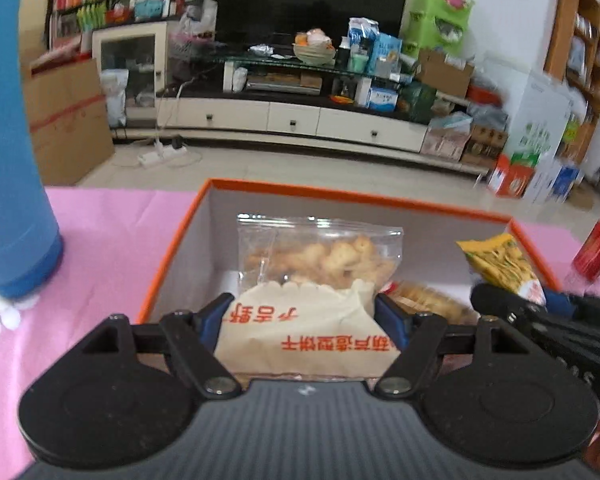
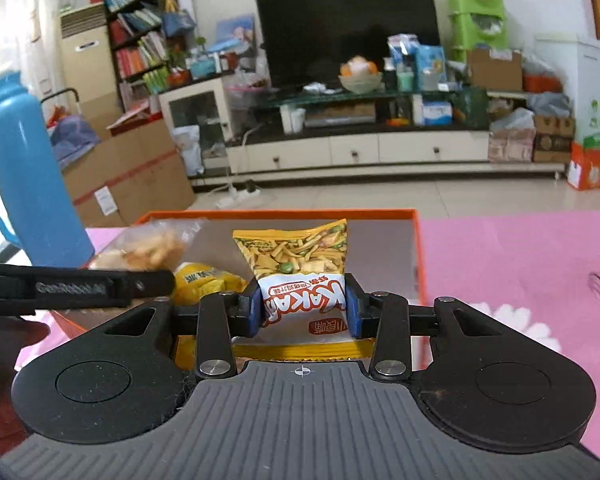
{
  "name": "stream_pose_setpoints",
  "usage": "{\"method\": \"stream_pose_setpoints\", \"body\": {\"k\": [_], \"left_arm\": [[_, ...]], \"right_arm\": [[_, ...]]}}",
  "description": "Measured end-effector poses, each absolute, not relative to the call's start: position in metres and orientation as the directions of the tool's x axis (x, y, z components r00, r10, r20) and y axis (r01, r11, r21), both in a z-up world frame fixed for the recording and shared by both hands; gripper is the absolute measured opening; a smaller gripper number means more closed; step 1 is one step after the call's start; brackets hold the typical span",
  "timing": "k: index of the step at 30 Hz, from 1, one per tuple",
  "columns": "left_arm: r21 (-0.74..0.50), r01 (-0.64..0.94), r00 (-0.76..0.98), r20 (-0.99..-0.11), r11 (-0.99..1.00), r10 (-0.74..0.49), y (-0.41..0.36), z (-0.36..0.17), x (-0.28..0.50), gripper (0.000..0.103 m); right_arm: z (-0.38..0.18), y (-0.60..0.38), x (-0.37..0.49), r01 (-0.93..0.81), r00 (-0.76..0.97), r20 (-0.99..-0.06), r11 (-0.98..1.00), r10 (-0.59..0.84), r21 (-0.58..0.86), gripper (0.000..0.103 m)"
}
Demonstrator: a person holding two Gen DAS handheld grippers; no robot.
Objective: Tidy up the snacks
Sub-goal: 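Carry the chip bag and biscuit bag up over the orange box, then open both grippers to drop the bags into the orange box, then grasp round cake packet with right gripper while left grasps red peanut bag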
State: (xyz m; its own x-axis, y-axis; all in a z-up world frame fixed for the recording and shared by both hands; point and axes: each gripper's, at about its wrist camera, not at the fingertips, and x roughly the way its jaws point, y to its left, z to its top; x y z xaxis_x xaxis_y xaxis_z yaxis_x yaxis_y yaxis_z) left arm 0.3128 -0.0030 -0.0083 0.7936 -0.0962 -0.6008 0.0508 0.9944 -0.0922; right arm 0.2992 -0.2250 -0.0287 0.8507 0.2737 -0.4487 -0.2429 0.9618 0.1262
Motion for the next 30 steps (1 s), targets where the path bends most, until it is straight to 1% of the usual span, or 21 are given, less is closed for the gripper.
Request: {"method": "stream_pose_setpoints", "body": {"k": [1, 2, 3, 4, 5, 7, 8, 9, 12, 13, 15, 20, 21, 22, 24, 26, 27, 28, 30], "left_arm": [[-0.061, 0.055, 0.802, -0.592, 0.997, -0.08, -0.003, -0.008, 0.312, 0.079], [-0.038, 0.061, 0.812, -0.579, 0.997, -0.072, -0.003, -0.006, 0.31, 0.086], [-0.028, 0.054, 0.828, -0.557, 0.998, -0.06, -0.002, -0.001, 0.306, 0.088], [-0.036, 0.053, 0.839, -0.54, 0.998, -0.064, 0.001, 0.004, 0.302, 0.091], [-0.067, 0.057, 0.851, -0.518, 0.996, -0.084, 0.006, 0.011, 0.298, 0.092], [-0.144, 0.064, 0.867, -0.481, 0.987, -0.127, 0.016, 0.021, 0.289, 0.092], [-0.175, 0.072, 0.873, -0.466, 0.982, -0.147, 0.02, 0.026, 0.286, 0.092], [-0.194, 0.08, 0.876, -0.455, 0.978, -0.162, 0.023, 0.032, 0.281, 0.092], [-0.201, 0.087, 0.878, -0.447, 0.976, -0.17, 0.025, 0.042, 0.27, 0.093], [-0.202, 0.091, 0.875, -0.451, 0.975, -0.176, 0.024, 0.044, 0.265, 0.093], [-0.206, 0.105, 0.866, -0.463, 0.973, -0.191, 0.023, 0.047, 0.253, 0.093], [-0.186, 0.143, 0.851, -0.478, 0.972, -0.216, 0.013, 0.059, 0.219, 0.094], [-0.183, 0.154, 0.845, -0.485, 0.971, -0.226, 0.01, 0.057, 0.21, 0.096], [-0.182, 0.159, 0.84, -0.491, 0.97, -0.23, 0.007, 0.052, 0.201, 0.096], [-0.173, 0.173, 0.809, -0.537, 0.97, -0.24, -0.001, 0.033, 0.187, 0.096], [-0.171, 0.172, 0.76, -0.603, 0.97, -0.241, -0.01, 0.011, 0.183, 0.096], [-0.173, 0.179, 0.729, -0.638, 0.969, -0.248, -0.015, -0.001, 0.184, 0.096], [-0.165, 0.193, 0.699, -0.669, 0.967, -0.253, -0.023, -0.013, 0.187, 0.096], [-0.117, 0.206, 0.669, -0.708, 0.972, -0.227, -0.037, -0.027, 0.192, 0.096]], "right_arm": [[-0.034, -0.22, 0.304, -0.243, 0.848, -0.456, 0.963, 0.269, 0.116, 0.023], [-0.037, -0.216, 0.307, -0.241, 0.856, -0.449, 0.966, 0.257, 0.095, 0.027], [-0.038, -0.212, 0.307, -0.244, 0.859, -0.444, 0.966, 0.255, 0.084, 0.037], [-0.039, -0.211, 0.307, -0.256, 0.859, -0.437, 0.963, 0.268, 0.087, 0.04], [-0.036, -0.21, 0.306, -0.253, 0.862, -0.429, 0.963, 0.269, 0.095, 0.04], [-0.026, -0.21, 0.299, -0.269, 0.871, -0.4, 0.958, 0.286, 0.098, 0.046], [-0.021, -0.212, 0.294, -0.271, 0.88, -0.38, 0.958, 0.284, 0.09, 0.057], [-0.014, -0.214, 0.287, -0.264, 0.893, -0.358, 0.962, 0.273, 0.075, 0.065], [0.005, -0.22, 0.266, -0.248, 0.921, -0.301, 0.968, 0.246, 0.032, 0.074], [0.011, -0.223, 0.259, -0.244, 0.926, -0.291, 0.969, 0.24, 0.023, 0.076], [0.022, -0.23, 0.248, -0.233, 0.931, -0.287, 0.972, 0.226, 0.007, 0.084], [0.034, -0.25, 0.206, -0.188, 0.943, -0.286, 0.981, 0.168, -0.044, 0.089], [0.033, -0.256, 0.196, -0.179, 0.944, -0.291, 0.982, 0.155, -0.057, 0.09], [0.03, -0.261, 0.187, -0.164, 0.944, -0.3, 0.984, 0.135, -0.072, 0.09], [0.019, -0.273, 0.165, -0.127, 0.941, -0.326, 0.988, 0.091, -0.088, 0.093], [0.002, -0.287, 0.149, -0.095, 0.926, -0.374, 0.991, 0.054, -0.091, 0.093], [-0.009, -0.295, 0.145, -0.073, 0.91, -0.413, 0.994, 0.032, -0.084, 0.093], [-0.021, -0.305, 0.142, -0.046, 0.884, -0.467, 0.997, 0.012, -0.063, 0.093], [-0.038, -0.325, 0.138, -0.01, 0.838, -0.546, 1.0, 0.015, 0.012, 0.092]]}}
